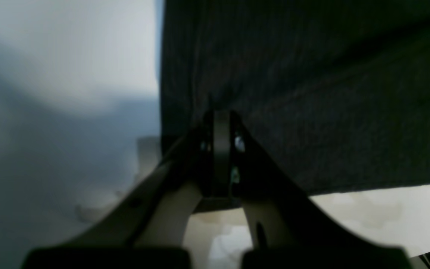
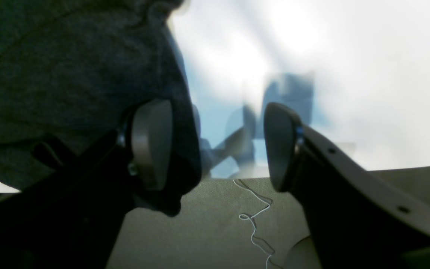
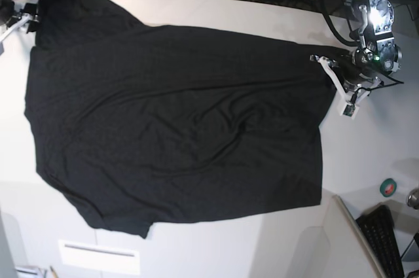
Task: Layout the t-shirt on the table in an organized manner, then fold the t-shirt properly
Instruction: 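Grasp the shirt edges with both grippers and pull them apart, then lift the shirt edge with both grippers and stretch it taut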
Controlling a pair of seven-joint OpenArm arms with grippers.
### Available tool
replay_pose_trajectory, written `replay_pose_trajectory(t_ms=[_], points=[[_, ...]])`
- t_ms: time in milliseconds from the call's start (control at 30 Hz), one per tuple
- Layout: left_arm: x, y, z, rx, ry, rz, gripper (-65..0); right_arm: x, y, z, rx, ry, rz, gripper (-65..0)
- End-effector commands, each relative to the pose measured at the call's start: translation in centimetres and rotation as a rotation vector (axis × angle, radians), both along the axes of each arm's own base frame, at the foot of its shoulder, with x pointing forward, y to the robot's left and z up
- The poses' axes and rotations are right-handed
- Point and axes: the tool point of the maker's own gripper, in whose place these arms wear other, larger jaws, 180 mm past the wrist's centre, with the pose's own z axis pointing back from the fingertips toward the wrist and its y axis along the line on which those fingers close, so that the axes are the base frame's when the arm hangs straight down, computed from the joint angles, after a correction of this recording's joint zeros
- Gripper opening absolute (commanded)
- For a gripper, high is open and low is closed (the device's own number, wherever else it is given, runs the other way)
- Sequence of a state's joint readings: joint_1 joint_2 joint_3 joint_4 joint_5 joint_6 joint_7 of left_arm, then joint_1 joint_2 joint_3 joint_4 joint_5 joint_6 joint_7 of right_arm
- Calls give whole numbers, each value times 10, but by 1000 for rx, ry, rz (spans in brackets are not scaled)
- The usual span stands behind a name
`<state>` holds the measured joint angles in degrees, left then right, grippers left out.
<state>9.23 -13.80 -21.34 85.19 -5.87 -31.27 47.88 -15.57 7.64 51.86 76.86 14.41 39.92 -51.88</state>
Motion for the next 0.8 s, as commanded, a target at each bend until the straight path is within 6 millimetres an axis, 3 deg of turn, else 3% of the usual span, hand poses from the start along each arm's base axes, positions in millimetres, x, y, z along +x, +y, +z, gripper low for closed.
replay_pose_trajectory(t_ms=[0, 333, 633, 767], points=[[9, 6, 11, 17, -36, 2, -650, 6, -10, 8, -26, -25, 2, -243], [6, 14, 10, 21, -31, 22, -650, 27, -9, 20, -14, -106, -6, -225], [1, 45, 20, 40, -59, 120, -650, 15, 1, -6, 63, -68, -48, -225], [-5, 52, 21, 48, -56, 138, -650, 15, 3, -4, 58, -68, -41, -225]])
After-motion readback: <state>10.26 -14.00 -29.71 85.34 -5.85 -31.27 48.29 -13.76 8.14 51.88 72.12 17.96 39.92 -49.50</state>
